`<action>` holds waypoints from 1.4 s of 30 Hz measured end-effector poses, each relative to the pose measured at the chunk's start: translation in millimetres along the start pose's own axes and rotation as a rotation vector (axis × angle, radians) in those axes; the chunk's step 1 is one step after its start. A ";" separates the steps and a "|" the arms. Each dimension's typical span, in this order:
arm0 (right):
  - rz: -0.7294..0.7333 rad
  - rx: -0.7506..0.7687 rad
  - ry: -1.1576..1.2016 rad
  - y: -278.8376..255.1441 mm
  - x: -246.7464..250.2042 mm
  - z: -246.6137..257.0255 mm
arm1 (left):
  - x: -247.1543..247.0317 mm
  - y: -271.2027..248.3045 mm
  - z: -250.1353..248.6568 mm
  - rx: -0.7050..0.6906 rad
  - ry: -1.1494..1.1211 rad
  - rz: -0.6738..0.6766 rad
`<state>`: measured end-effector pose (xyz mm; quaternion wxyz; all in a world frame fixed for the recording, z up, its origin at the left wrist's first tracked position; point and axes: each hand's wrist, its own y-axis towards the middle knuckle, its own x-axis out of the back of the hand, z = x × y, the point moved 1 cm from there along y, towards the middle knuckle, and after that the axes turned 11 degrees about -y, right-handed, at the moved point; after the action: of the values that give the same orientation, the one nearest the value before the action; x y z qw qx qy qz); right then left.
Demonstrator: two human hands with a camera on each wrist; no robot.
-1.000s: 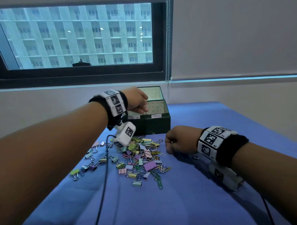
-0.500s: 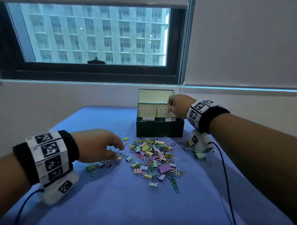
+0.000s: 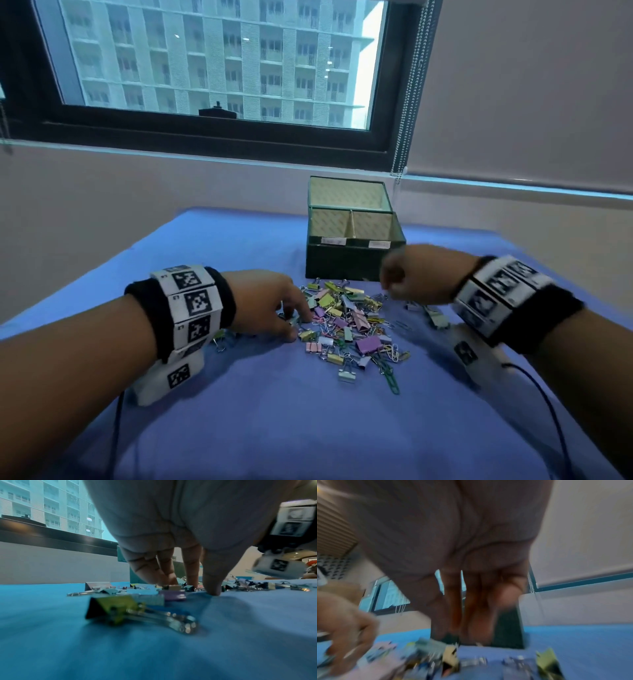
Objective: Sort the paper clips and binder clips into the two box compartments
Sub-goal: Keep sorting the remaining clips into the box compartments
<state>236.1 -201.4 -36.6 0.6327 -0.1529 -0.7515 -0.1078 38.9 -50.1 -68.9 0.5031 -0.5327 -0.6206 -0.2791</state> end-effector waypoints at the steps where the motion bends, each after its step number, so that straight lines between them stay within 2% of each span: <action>1: 0.138 0.012 -0.037 -9.9 -7.8 4.3 | -0.5 0.2 0.5 0.012 -0.008 -0.010; 2: 0.214 0.018 -0.066 -15.6 -14.1 6.9 | -1.3 0.5 1.6 0.018 -0.020 -0.026; 3: 0.224 0.020 -0.088 -17.7 -17.7 8.8 | -1.5 0.5 2.6 0.026 -0.022 -0.042; 7: 0.161 0.019 -0.043 -12.6 -21.2 14.8 | 0.9 4.5 -0.4 -0.012 -0.002 -0.129; 9: 0.141 0.016 -0.012 -11.0 -24.2 15.8 | 1.0 9.2 -5.0 -0.041 -0.017 -0.110; 13: 0.003 -0.009 0.043 -10.1 -24.4 15.1 | -0.9 14.6 -5.7 -0.039 -0.024 -0.096; 20: 0.034 0.043 0.146 -9.1 -23.0 17.7 | -0.8 15.1 -4.3 -0.038 0.040 -0.133; 23: 0.056 0.047 0.195 -8.4 -26.8 17.9 | -0.2 13.7 -5.3 -0.054 0.012 -0.090; 28: 0.043 0.107 0.126 -8.2 -28.5 17.9 | -0.9 12.7 -6.8 -0.068 0.016 -0.081; 34: 0.000 0.094 0.071 -3.0 -33.9 14.5 | -1.9 9.0 -8.9 -0.067 -0.054 -0.182; 37: -0.078 0.068 0.112 -2.3 -32.5 13.1 | -0.4 6.1 -12.1 -0.097 -0.090 -0.241; 42: -0.102 0.021 0.230 -1.2 -29.6 10.6 | 1.9 6.7 -15.5 -0.108 -0.050 -0.189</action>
<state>230.5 -201.4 -67.6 0.7099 -0.0942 -0.6819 -0.1487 50.4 -61.2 -63.2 0.4294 -0.5049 -0.6645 -0.3451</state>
